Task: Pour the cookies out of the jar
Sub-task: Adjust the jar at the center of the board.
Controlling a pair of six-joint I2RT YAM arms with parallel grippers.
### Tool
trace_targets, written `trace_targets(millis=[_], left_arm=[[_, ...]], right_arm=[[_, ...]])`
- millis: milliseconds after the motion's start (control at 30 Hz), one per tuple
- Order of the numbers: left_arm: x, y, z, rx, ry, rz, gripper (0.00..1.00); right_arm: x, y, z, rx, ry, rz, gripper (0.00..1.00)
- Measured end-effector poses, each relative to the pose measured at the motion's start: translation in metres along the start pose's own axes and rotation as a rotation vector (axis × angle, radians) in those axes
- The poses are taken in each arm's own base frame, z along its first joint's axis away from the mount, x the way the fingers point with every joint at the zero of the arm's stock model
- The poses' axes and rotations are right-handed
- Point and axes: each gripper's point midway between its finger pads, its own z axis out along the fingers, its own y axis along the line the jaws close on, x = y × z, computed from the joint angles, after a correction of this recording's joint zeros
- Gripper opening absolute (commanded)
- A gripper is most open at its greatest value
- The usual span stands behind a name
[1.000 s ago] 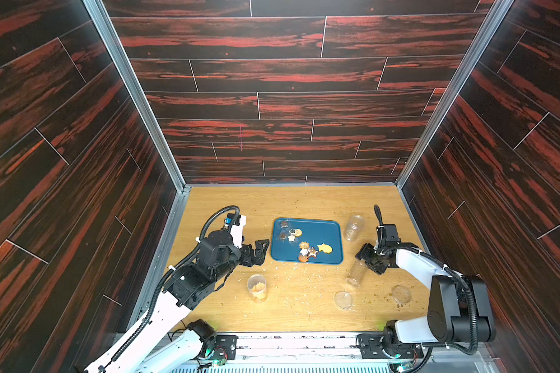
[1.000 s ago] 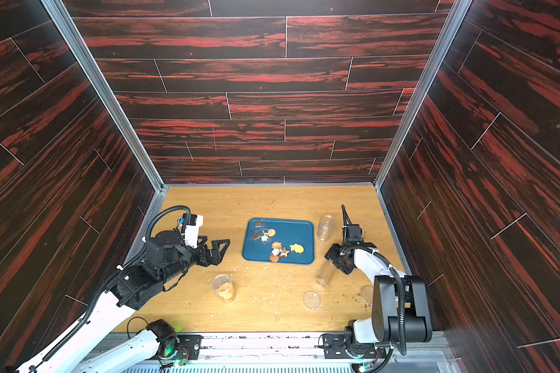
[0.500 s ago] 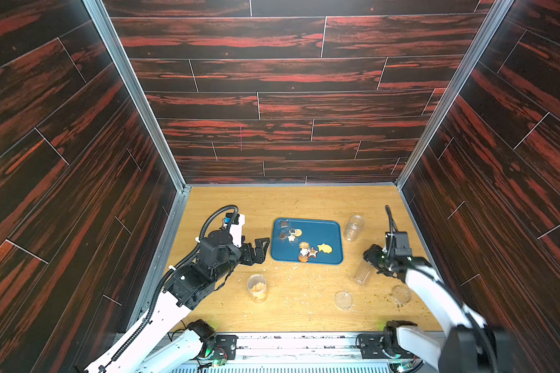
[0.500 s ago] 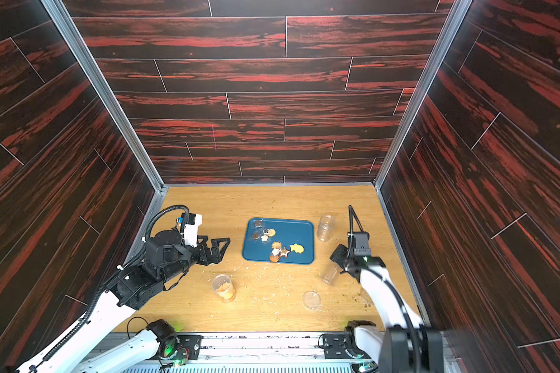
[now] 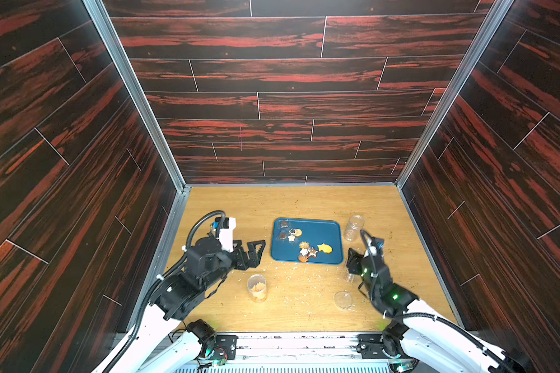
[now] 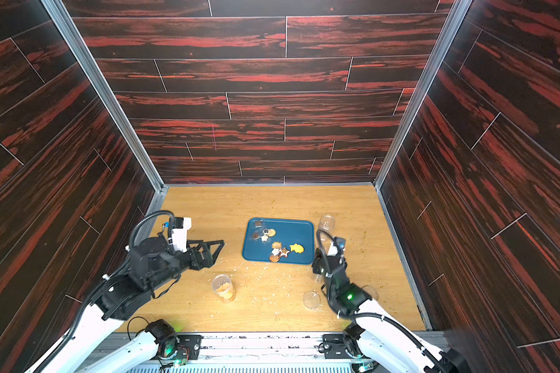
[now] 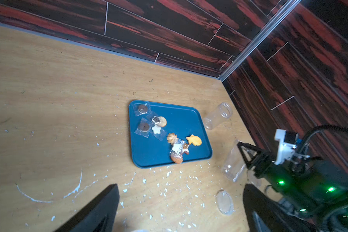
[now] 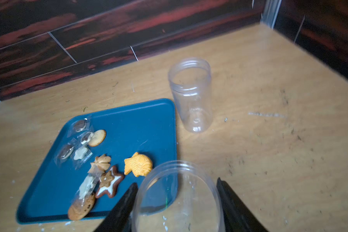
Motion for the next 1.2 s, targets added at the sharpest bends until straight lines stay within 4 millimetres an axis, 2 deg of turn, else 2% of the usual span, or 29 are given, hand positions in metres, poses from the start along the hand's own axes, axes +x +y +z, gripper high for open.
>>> trace_targets(millis=[267, 367, 433, 533, 733, 933, 1200], left_arm=[[0.018, 0.008, -0.044, 0.045, -0.052, -0.084, 1.0], [0.022, 0.012, -0.062, 0.055, -0.079, -0.1, 1.0], [0.025, 0.015, -0.068, 0.053, -0.083, -0.104, 1.0], [0.032, 0.02, -0.069, 0.032, -0.059, -0.105, 1.0], [0.044, 0.027, -0.069, 0.001, -0.014, -0.106, 1.0], [0.044, 0.027, -0.074, 0.012, -0.027, -0.11, 1.0], [0.046, 0.028, -0.075, 0.008, -0.022, -0.109, 1.0]], right_arm=[[0.019, 0.017, -0.007, 0.011, -0.244, -0.25, 0.57], [0.019, 0.029, -0.009, 0.037, -0.29, -0.338, 0.57], [0.015, 0.038, -0.011, 0.038, -0.319, -0.331, 0.57], [0.009, 0.043, -0.016, 0.04, -0.352, -0.28, 0.57], [0.002, 0.037, -0.022, 0.063, -0.382, -0.212, 0.57], [0.016, 0.024, -0.026, 0.066, -0.359, -0.192, 0.57], [0.032, 0.021, -0.022, 0.073, -0.328, -0.185, 0.62]])
